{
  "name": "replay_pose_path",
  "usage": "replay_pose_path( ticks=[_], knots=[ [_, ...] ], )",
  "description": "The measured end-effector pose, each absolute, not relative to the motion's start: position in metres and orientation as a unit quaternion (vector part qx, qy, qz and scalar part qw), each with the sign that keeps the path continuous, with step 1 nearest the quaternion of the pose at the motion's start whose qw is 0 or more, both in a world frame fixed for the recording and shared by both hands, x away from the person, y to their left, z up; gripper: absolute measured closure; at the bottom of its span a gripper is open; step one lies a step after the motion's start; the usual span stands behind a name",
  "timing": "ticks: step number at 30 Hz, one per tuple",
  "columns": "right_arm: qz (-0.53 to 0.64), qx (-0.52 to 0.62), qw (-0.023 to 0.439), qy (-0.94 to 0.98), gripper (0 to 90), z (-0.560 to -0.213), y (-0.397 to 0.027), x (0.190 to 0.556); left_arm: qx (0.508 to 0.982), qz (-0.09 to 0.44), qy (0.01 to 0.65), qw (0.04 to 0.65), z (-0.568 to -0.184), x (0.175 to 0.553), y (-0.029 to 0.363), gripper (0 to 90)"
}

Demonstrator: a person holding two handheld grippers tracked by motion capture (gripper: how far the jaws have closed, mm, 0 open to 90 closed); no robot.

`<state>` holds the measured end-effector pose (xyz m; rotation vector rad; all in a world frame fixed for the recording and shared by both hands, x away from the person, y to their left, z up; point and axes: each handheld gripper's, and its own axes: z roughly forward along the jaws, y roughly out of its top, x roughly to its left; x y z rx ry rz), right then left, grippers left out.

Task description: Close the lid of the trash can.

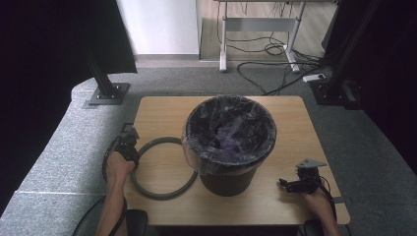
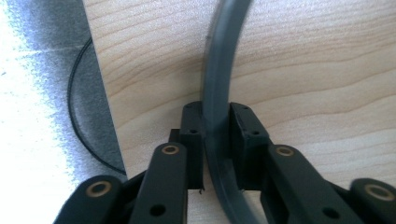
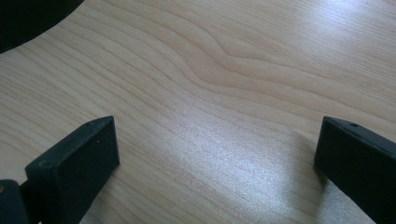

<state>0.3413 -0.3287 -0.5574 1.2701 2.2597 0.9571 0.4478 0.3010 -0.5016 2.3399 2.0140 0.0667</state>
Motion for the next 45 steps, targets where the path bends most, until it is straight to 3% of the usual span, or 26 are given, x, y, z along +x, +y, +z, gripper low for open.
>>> replay_pose_path(
  ticks=[15, 45],
  knots=[
    [0.34, 0.451, 0.188, 0.803, 0.0, -0.557, -0.329, 0.341, 0.758, -0.032, 0.647, 0.071, -0.492, 0.448, 0.315, 79.2],
    [0.341, 0.452, 0.188, 0.803, 0.0, -0.557, -0.329, 0.341, 0.763, -0.035, 0.644, 0.056, -0.385, 0.451, 0.344, 79.0]
  ],
)
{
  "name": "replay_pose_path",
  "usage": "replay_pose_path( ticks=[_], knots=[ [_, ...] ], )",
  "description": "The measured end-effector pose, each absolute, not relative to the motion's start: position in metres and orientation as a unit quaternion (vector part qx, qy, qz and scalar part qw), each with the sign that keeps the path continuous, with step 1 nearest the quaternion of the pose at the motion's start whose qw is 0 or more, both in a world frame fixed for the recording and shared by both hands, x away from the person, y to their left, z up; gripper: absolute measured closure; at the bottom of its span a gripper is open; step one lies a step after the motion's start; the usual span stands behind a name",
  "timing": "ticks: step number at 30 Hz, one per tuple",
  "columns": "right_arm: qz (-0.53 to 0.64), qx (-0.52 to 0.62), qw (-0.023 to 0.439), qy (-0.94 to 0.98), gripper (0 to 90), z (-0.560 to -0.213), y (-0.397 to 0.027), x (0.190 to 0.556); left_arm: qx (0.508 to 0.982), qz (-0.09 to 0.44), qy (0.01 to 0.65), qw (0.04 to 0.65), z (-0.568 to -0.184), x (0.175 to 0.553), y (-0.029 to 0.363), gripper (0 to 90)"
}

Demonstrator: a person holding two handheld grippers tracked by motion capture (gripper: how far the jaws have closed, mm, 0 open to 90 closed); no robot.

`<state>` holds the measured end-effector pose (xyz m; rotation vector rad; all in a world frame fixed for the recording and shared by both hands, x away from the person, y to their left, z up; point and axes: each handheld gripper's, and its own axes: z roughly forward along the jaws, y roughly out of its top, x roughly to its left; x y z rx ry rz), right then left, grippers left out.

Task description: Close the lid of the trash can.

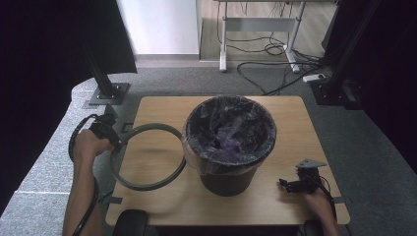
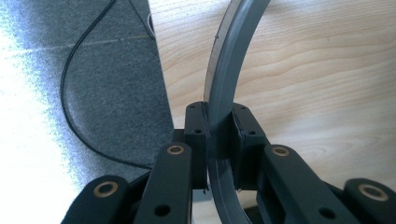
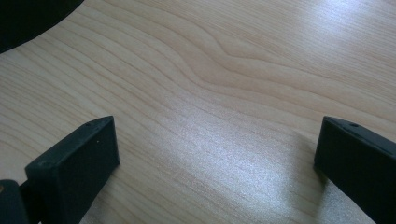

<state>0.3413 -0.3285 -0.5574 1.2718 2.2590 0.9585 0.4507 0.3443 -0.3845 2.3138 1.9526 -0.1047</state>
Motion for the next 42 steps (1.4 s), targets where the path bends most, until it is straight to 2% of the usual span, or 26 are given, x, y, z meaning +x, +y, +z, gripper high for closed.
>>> replay_pose_path(
  ticks=[23, 42],
  knots=[
    [0.341, 0.452, 0.188, 0.803, 0.0, -0.557, -0.328, 0.341, 0.767, -0.02, 0.639, 0.066, -0.294, 0.443, 0.354, 78.1],
    [0.341, 0.452, 0.188, 0.802, 0.0, -0.557, -0.328, 0.341, 0.768, -0.021, 0.635, 0.086, -0.236, 0.437, 0.355, 78.0]
  ],
)
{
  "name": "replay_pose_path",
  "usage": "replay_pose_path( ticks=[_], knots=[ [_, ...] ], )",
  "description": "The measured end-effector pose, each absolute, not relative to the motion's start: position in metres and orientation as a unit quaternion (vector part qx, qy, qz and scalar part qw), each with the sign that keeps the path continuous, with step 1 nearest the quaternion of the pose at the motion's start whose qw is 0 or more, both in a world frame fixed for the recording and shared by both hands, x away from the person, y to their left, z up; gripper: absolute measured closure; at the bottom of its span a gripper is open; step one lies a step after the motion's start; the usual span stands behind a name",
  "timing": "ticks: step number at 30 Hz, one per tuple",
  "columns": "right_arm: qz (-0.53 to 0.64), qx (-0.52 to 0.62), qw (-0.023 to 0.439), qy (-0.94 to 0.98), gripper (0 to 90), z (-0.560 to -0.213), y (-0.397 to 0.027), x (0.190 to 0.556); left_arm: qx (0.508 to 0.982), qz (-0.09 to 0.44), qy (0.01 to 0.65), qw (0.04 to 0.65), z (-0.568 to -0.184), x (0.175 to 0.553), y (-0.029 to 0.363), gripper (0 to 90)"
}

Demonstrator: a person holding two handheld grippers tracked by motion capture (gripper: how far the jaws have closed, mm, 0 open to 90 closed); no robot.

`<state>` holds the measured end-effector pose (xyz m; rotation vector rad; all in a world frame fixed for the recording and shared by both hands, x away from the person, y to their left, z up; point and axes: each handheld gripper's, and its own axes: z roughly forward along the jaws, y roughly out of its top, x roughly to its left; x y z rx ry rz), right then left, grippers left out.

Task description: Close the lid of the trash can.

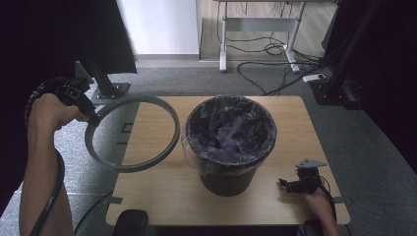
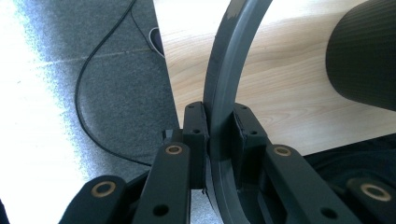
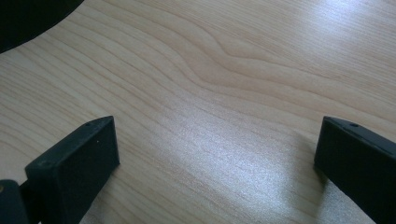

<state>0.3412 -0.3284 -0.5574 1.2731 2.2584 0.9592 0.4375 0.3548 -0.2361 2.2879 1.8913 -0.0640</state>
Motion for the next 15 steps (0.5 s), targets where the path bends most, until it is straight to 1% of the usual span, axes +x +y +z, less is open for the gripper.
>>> replay_pose_path(
  ticks=[5, 10, 11, 12, 13, 15],
  knots=[
    [0.341, 0.453, 0.187, 0.802, 0.0, -0.557, -0.328, 0.341, 0.776, -0.023, 0.622, 0.103, -0.218, 0.436, 0.346, 78.0],
    [0.341, 0.452, 0.188, 0.803, 0.0, -0.557, -0.328, 0.341, 0.786, -0.031, 0.606, 0.118, -0.21, 0.439, 0.33, 78.0],
    [0.341, 0.452, 0.188, 0.803, 0.0, -0.557, -0.328, 0.341, 0.793, -0.034, 0.596, 0.123, -0.208, 0.442, 0.319, 78.0],
    [0.341, 0.452, 0.188, 0.803, 0.0, -0.557, -0.328, 0.341, 0.793, -0.034, 0.596, 0.123, -0.208, 0.442, 0.319, 78.0],
    [0.341, 0.452, 0.188, 0.803, 0.0, -0.557, -0.328, 0.341, 0.798, -0.034, 0.589, 0.122, -0.207, 0.445, 0.309, 78.0],
    [0.341, 0.452, 0.188, 0.803, 0.0, -0.557, -0.328, 0.341, 0.802, -0.033, 0.584, 0.122, -0.206, 0.447, 0.302, 78.0]
  ],
)
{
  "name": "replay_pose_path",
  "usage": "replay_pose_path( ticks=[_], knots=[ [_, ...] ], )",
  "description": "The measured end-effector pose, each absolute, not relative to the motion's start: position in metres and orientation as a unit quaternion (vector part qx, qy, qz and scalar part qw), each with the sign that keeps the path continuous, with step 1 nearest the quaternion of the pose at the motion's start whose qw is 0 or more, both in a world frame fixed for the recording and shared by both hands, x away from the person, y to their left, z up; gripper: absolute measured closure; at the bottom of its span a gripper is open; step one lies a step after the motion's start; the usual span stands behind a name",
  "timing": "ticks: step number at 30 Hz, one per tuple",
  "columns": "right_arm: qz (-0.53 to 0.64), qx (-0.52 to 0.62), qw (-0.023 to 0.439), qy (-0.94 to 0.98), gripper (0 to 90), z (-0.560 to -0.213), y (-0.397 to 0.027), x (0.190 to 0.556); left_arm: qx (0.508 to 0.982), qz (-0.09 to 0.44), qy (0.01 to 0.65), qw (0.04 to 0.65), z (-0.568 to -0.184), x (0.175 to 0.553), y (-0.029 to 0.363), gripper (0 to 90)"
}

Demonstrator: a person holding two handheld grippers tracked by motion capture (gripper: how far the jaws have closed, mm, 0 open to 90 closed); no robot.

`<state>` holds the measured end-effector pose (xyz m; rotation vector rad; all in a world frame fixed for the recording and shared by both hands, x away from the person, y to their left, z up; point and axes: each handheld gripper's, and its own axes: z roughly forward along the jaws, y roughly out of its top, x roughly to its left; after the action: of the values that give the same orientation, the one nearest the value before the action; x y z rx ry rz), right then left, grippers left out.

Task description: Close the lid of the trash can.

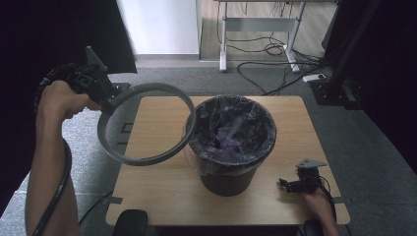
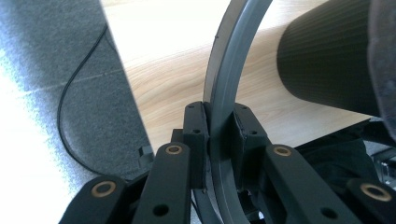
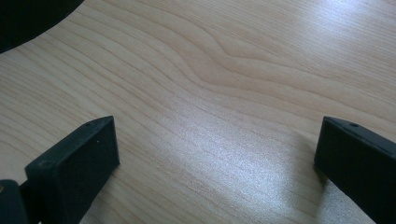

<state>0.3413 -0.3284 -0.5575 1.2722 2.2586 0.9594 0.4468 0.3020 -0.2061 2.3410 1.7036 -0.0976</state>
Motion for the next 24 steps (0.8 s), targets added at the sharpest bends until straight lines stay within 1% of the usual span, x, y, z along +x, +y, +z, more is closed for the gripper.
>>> replay_pose_path(
  ticks=[7, 8, 10, 11, 24],
  knots=[
    [0.341, 0.454, 0.188, 0.802, 0.0, -0.557, -0.328, 0.342, 0.825, -0.042, 0.548, 0.127, -0.206, 0.461, 0.257, 77.9],
    [0.341, 0.454, 0.188, 0.802, 0.0, -0.557, -0.328, 0.342, 0.825, -0.042, 0.548, 0.127, -0.206, 0.461, 0.257, 77.9],
    [0.341, 0.454, 0.188, 0.802, 0.0, -0.557, -0.328, 0.342, 0.835, -0.048, 0.533, 0.126, -0.207, 0.466, 0.236, 77.9],
    [0.341, 0.454, 0.188, 0.802, 0.0, -0.557, -0.328, 0.342, 0.835, -0.048, 0.533, 0.126, -0.207, 0.466, 0.236, 77.9],
    [0.341, 0.454, 0.188, 0.802, 0.0, -0.557, -0.328, 0.342, 0.866, -0.068, 0.481, 0.119, -0.214, 0.483, 0.16, 77.8]
  ],
)
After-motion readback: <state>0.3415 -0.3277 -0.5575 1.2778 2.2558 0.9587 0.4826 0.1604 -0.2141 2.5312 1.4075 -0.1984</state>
